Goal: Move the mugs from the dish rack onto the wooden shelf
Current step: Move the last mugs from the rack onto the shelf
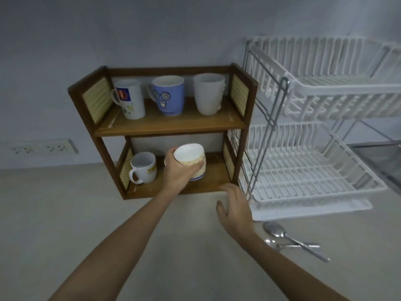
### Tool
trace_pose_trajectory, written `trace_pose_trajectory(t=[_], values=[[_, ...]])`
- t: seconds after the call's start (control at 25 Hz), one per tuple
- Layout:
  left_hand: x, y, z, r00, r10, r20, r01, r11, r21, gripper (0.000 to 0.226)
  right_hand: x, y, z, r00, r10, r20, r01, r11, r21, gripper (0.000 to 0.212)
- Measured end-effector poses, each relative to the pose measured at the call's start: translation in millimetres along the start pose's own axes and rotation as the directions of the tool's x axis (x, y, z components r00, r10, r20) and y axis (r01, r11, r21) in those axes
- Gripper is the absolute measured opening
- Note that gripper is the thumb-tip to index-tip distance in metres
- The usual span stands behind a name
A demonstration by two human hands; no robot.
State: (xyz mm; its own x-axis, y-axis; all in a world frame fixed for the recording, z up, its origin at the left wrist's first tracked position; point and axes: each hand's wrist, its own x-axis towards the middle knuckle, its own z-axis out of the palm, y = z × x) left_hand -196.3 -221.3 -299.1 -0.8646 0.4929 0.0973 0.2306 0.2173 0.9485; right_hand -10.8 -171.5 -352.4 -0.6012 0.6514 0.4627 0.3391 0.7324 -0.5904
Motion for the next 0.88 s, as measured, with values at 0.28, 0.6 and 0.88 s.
trace_pose_trajectory(t=[0.28, 0.6, 0.88], values=[[6, 5, 59, 0.998, -0.051, 0.034, 0.049, 0.997, 0.061, 0.090, -59, 48, 50, 0.850, 0.123, 0.512, 0.071, 0.936, -0.344, 0.073], [33, -31, 108, 0.997, -0.072, -0.011, 0.073, 0.988, 0.135, 0.098, -63, 53, 54, 0.898, 0.129, 0.420, 0.032, 0.934, -0.357, 0.077], [53, -55, 129, 0.998, -0.048, -0.049, 0.055, 0.988, 0.145, 0.100, -62, 53, 55, 0.902, 0.135, 0.410, 0.016, 0.939, -0.345, 0.077]])
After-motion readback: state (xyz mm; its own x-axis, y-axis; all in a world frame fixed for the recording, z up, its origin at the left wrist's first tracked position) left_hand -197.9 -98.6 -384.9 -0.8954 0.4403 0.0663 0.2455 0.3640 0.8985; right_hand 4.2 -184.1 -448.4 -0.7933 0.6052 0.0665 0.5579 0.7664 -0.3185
